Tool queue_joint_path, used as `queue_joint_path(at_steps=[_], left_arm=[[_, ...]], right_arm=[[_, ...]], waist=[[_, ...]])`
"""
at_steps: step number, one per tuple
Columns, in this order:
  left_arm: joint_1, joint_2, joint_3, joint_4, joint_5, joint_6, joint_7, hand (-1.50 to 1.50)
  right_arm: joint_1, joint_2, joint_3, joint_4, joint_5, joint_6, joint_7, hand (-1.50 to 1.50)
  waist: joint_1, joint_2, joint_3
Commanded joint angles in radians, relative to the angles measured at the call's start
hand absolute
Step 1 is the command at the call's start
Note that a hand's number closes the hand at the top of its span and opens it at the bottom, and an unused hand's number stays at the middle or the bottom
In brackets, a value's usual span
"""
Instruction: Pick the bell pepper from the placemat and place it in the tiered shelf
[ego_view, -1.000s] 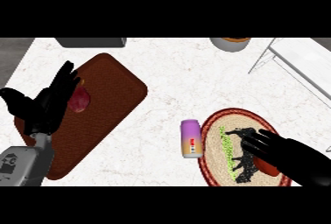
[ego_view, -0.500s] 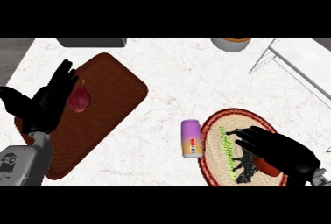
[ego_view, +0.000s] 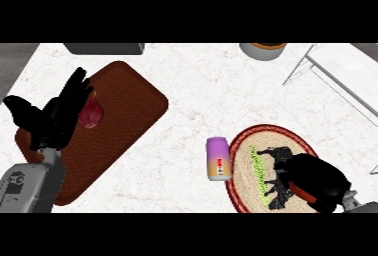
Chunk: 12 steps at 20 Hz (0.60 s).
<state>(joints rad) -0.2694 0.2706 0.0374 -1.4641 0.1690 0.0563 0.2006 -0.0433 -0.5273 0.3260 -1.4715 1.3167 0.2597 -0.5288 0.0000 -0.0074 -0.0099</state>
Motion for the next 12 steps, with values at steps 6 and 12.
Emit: queue_joint_path(at_steps=[6, 12], left_arm=[[0.047, -0.022, 0.012, -0.029, -0.011, -0.026, -0.017, 0.00], [0.063, -0.007, 0.026, -0.068, 0.003, -0.007, 0.028, 0.00]], right_arm=[[0.019, 0.044, -0.033, 0.028, 0.008, -0.139, -0.091, 1.50], [0.267, 0.328, 0.015, -0.201, -0.010, 0.010, 0.319, 1.50]], waist=[[0.000, 0.007, 0.010], [-0.033, -0.006, 0.008]])
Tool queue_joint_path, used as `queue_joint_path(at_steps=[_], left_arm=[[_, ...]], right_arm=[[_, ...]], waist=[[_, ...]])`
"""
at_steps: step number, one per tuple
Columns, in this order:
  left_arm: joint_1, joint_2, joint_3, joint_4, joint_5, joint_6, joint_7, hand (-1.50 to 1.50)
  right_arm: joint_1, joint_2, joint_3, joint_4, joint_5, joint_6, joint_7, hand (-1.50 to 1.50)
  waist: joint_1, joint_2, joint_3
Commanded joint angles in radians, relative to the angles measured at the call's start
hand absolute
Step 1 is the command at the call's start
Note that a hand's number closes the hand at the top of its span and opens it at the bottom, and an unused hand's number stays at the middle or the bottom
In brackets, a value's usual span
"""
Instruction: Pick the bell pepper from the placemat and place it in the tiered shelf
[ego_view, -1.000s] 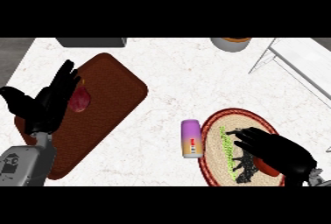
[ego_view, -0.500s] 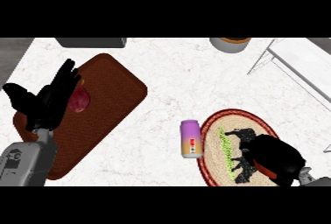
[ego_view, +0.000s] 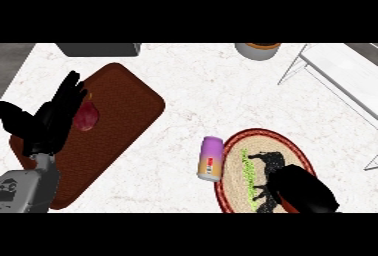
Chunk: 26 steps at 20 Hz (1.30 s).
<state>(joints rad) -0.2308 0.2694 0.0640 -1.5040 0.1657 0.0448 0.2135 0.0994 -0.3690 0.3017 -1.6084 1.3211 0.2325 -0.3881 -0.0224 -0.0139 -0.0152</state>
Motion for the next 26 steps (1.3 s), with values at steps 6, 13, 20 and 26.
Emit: queue_joint_path(at_steps=[6, 13, 20, 26], left_arm=[[0.040, 0.008, 0.018, -0.003, 0.009, -0.018, -0.022, 0.00], [0.035, -0.010, 0.009, 0.004, -0.012, 0.000, -0.039, 0.00], [0.010, -0.004, 0.002, -0.002, -0.014, -0.010, -0.009, 0.00], [-0.049, -0.004, 0.005, 0.002, -0.001, -0.012, 0.036, 0.00]], right_arm=[[0.298, 0.295, 0.090, -0.372, -0.117, 0.052, 0.246, 1.50], [0.409, 0.367, 0.054, -0.754, -0.370, 0.046, 0.287, 1.50], [0.286, 0.369, 0.000, -1.029, -0.485, 0.174, 0.617, 1.50], [0.066, 0.364, -0.229, -0.976, -0.515, 0.228, 0.713, 1.50]], waist=[[-0.013, 0.006, 0.013], [-0.016, 0.008, 0.014], [0.011, 0.013, 0.013], [0.007, 0.015, 0.014]])
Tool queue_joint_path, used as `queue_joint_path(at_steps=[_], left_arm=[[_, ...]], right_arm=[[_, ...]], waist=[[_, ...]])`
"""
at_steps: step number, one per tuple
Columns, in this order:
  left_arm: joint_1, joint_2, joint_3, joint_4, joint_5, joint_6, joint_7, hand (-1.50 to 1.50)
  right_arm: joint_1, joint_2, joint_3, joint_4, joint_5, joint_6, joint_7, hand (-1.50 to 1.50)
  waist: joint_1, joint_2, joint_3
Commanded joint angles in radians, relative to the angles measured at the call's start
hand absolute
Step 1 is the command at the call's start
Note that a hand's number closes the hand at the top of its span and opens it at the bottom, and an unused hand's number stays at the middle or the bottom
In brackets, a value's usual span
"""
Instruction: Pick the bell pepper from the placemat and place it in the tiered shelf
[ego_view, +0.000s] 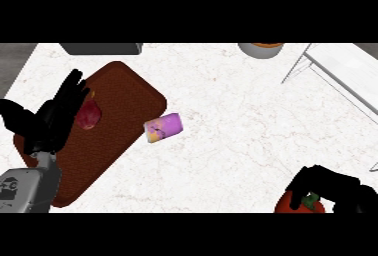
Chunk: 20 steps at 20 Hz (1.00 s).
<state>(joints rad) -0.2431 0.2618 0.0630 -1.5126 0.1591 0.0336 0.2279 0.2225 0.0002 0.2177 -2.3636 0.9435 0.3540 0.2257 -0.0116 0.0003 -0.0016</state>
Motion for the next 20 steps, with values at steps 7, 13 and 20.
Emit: queue_joint_path(at_steps=[7, 13, 20], left_arm=[[-0.016, -0.003, 0.017, -0.003, -0.001, 0.013, 0.001, 0.00], [0.028, -0.001, 0.007, -0.034, -0.008, -0.001, -0.004, 0.00], [0.027, -0.037, -0.018, -0.018, -0.043, 0.014, -0.029, 0.00]], right_arm=[[-0.375, -0.023, -0.476, -0.068, -0.245, 0.207, 0.193, 1.50], [-0.602, -0.183, -0.824, 0.157, -0.430, 0.321, 0.208, 1.50], [-0.704, -0.439, -1.043, 0.485, -0.609, 0.316, 0.175, 1.50]], waist=[[-0.001, -0.001, 0.002], [-0.001, -0.006, 0.002], [0.011, -0.001, 0.002]])
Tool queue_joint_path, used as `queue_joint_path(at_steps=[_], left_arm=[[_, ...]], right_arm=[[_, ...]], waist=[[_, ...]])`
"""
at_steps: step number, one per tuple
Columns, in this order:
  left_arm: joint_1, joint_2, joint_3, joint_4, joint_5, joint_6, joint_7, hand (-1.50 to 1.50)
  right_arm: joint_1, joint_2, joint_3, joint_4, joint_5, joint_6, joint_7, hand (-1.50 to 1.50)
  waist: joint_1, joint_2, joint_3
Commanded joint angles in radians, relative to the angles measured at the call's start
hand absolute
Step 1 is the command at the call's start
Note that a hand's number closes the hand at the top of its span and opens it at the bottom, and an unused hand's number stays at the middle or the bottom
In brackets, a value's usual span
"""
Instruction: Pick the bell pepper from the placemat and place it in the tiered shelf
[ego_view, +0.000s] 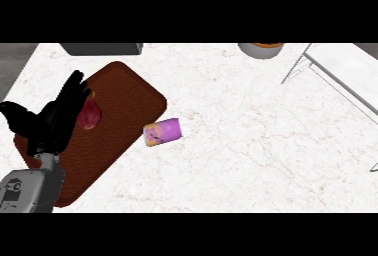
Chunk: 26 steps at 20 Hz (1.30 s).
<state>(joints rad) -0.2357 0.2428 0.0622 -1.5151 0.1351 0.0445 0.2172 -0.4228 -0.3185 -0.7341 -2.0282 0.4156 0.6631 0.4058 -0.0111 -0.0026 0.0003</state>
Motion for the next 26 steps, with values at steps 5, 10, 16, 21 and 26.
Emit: queue_joint_path(at_steps=[5, 10, 16, 21, 26], left_arm=[[-0.012, 0.026, 0.024, -0.027, 0.024, -0.042, 0.033, 0.00], [0.016, -0.004, 0.011, -0.044, 0.005, -0.032, 0.037, 0.00], [-0.044, 0.027, 0.063, 0.042, -0.004, -0.055, -0.003, 0.00], [0.006, -0.033, 0.032, 0.015, -0.004, -0.053, -0.013, 0.00], [-0.041, -0.014, 0.038, -0.012, -0.013, -0.031, 0.055, 0.00]], right_arm=[[-0.006, -0.268, -0.148, 0.445, -0.051, -0.055, -0.266, 1.50], [0.011, -0.335, -0.111, 0.613, -0.036, -0.125, -0.407, 1.50], [-0.030, -0.431, -0.061, 0.786, -0.052, -0.167, -0.479, 1.50], [0.003, -0.445, -0.030, 0.926, -0.037, -0.253, -0.618, 1.50], [-0.081, -0.441, -0.043, 1.112, 0.046, -0.477, -0.610, -1.50]], waist=[[0.018, 0.005, 0.001], [0.021, 0.004, 0.000], [0.016, 0.005, 0.000], [0.015, 0.004, 0.000], [0.027, 0.007, 0.001]])
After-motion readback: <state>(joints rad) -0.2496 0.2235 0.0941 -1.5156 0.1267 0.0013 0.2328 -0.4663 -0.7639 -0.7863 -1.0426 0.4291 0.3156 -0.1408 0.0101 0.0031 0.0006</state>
